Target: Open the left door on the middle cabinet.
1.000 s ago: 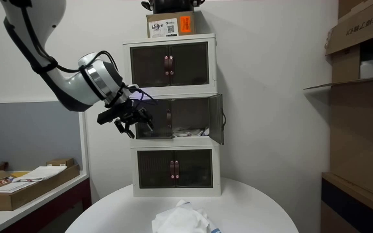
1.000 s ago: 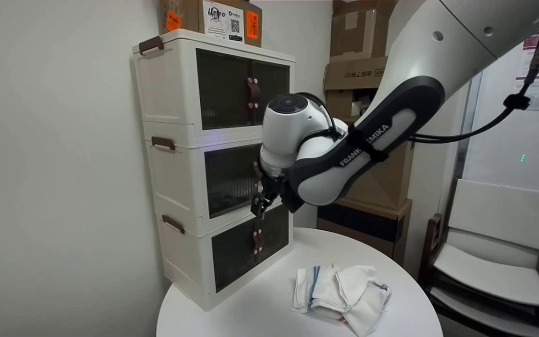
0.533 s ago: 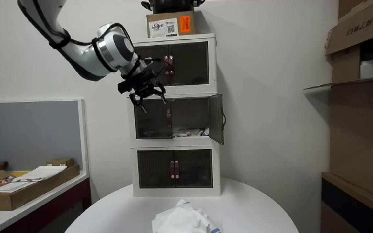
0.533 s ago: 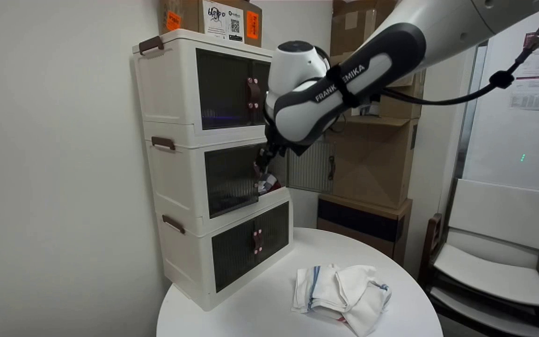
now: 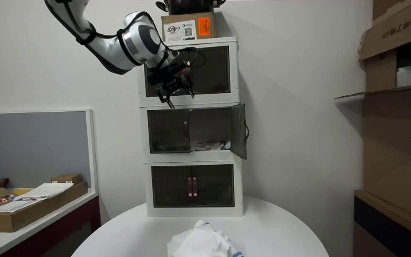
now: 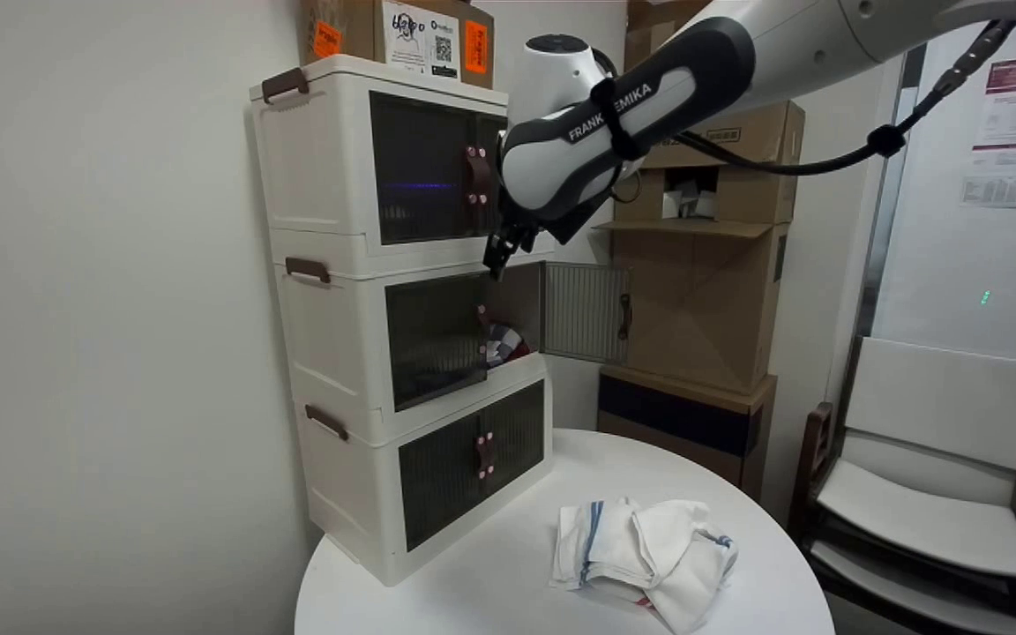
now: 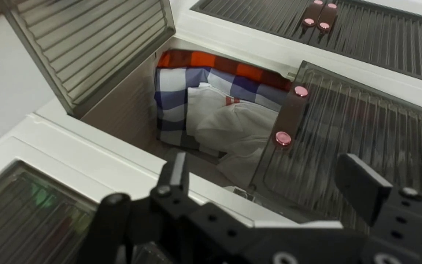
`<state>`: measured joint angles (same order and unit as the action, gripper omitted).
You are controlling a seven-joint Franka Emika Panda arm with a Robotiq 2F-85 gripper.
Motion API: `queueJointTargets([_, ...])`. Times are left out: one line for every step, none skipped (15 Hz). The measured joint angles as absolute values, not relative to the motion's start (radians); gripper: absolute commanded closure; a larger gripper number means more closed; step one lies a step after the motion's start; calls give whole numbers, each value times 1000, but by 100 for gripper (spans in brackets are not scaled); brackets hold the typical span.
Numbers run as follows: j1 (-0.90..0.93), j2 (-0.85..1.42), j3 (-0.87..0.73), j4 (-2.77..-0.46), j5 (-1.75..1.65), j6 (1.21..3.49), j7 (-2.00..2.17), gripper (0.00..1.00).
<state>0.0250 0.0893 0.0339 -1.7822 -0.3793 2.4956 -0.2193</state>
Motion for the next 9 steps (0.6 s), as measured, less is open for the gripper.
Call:
queueJointTargets([25, 110, 34, -1765, -356, 2497, -247, 0])
queueJointTargets([25, 129, 35, -1749, -331, 2499, -280, 0])
queueJointTargets([25, 147, 36, -1737, -303, 2503, -318, 0])
queueJointTargets([25, 162, 39, -1728, -272, 2508, -358, 0])
queueJointTargets([24, 176, 42, -1719, -243, 2510, -397, 0])
queueJointTargets([23, 187, 47, -1712, -216, 2511, -432, 0])
queueJointTargets([20, 196, 52, -1708, -191, 2512, -468, 0])
queueJointTargets([17, 204, 59, -1704, -169, 2514, -502, 0])
queueJointTargets([13, 210, 65, -1702, -149, 2516, -533, 0])
